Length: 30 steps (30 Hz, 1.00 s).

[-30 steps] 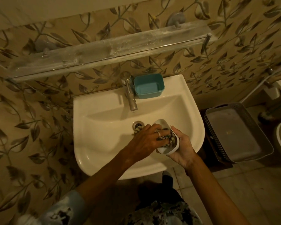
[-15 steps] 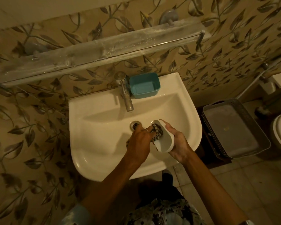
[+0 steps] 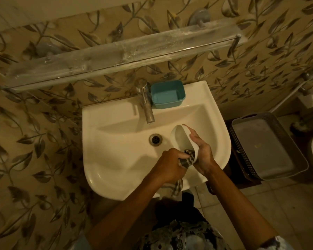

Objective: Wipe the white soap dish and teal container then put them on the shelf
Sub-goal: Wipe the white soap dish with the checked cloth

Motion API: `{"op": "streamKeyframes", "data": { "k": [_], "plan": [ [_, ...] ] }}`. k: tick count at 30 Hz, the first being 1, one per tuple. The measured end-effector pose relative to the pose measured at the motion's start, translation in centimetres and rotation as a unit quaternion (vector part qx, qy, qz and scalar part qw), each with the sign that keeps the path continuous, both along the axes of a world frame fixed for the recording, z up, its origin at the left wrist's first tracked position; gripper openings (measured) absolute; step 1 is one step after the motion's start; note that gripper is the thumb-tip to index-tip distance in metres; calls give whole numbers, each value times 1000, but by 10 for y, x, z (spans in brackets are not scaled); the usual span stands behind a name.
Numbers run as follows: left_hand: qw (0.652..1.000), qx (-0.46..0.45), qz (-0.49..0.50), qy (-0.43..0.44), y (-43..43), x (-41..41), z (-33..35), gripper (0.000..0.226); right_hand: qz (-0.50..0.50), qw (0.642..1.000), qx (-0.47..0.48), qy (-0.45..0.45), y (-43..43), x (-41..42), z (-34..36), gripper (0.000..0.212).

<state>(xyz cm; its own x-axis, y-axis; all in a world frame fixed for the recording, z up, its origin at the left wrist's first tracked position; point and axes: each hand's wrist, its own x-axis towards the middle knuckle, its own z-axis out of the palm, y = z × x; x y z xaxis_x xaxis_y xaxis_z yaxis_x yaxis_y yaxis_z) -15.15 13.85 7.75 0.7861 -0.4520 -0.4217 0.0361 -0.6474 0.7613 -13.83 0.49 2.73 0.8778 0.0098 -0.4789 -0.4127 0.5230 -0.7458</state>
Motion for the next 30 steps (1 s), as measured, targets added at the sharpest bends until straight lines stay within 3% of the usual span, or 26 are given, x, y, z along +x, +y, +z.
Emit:
{"op": "streamKeyframes", "data": {
  "k": [4, 7, 10, 14, 19, 24, 27, 30],
  "plan": [
    [979, -72, 60, 179, 3, 15, 12, 35, 6, 999, -33, -42, 2, -2, -3, 48],
    [924, -157, 162, 308, 5, 24, 16, 43, -12, 998, -24, -66, 5, -3, -1, 51],
    [865, -233, 223, 383, 9, 30, 17, 37, -1, 995, -57, -84, 7, -1, 3, 52],
    [823, -246, 268, 437, 15, 39, 19, 27, 26, 989, -88, -117, 6, 2, 6, 47],
    [791, -265, 359, 417, 24, 56, 19, 28, 76, 981, -111, -143, 10, -2, 3, 53],
    [802, -275, 362, 388, 23, 53, 18, 27, 82, 979, -122, -141, 13, -5, 3, 55],
    [863, -283, 297, 295, 13, 34, 12, 44, 63, 983, -117, -127, 10, -2, 6, 51],
    [941, -178, 188, 219, 6, 13, 4, 47, 48, 987, -109, -105, 4, 1, 8, 49]
  ]
}}
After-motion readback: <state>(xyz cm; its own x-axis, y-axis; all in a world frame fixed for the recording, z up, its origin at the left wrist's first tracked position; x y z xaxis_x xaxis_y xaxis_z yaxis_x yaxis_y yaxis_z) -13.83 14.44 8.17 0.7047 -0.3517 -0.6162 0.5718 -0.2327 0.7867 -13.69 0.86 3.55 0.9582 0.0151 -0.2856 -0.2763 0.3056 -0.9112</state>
